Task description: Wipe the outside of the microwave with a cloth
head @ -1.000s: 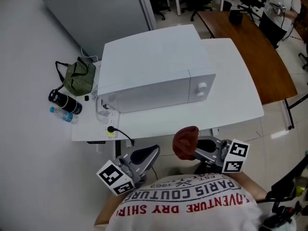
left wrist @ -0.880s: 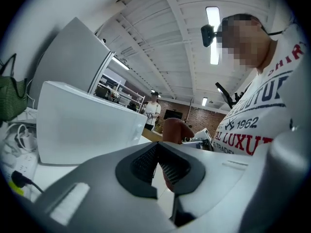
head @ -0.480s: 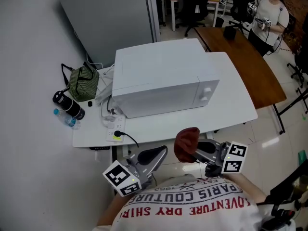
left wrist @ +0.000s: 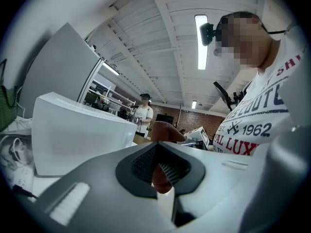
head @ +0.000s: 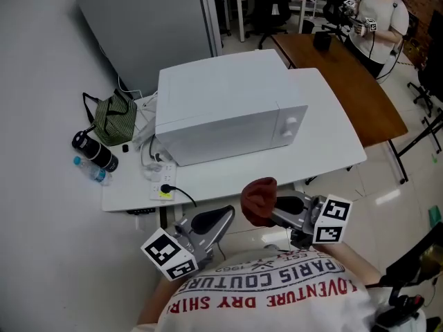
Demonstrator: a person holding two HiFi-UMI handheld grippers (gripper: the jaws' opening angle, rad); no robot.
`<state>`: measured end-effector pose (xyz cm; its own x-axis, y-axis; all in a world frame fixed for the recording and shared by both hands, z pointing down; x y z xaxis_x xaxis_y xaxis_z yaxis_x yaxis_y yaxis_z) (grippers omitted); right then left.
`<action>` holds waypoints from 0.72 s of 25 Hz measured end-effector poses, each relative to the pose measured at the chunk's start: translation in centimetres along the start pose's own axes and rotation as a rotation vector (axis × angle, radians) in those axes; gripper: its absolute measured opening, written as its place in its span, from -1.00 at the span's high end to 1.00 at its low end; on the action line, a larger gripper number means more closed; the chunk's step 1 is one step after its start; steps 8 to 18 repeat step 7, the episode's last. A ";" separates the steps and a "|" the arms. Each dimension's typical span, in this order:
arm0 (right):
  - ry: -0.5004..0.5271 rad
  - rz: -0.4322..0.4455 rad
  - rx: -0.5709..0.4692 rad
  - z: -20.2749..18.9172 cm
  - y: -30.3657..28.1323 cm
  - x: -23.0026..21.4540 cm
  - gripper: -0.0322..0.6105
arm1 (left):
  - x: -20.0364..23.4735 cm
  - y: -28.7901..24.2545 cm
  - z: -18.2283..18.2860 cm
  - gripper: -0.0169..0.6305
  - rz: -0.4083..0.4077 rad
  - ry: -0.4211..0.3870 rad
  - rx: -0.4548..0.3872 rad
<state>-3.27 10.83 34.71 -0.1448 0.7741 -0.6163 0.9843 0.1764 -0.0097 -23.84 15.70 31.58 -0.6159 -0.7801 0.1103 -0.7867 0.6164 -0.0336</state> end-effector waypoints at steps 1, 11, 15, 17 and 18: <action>0.006 0.001 0.003 0.0 -0.1 0.1 0.78 | 0.0 0.1 0.0 0.93 -0.001 -0.001 -0.001; 0.018 0.008 0.017 -0.3 -0.9 0.8 0.78 | 0.1 0.9 -0.3 0.93 -0.003 0.013 0.003; 0.018 0.008 0.017 -0.3 -0.9 0.8 0.78 | 0.1 0.9 -0.3 0.93 -0.003 0.013 0.003; 0.018 0.008 0.017 -0.3 -0.9 0.8 0.78 | 0.1 0.9 -0.3 0.93 -0.003 0.013 0.003; 0.018 0.008 0.017 -0.3 -0.9 0.8 0.78 | 0.1 0.9 -0.3 0.93 -0.003 0.013 0.003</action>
Point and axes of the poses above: the fingertips, and each gripper's own axes: y backward along the fingers, x to its left, z out of its top, the point moved 8 cm from there along y, backward along the fingers, and after that the axes turned 11 degrees about -y, right-handed, at the moved point
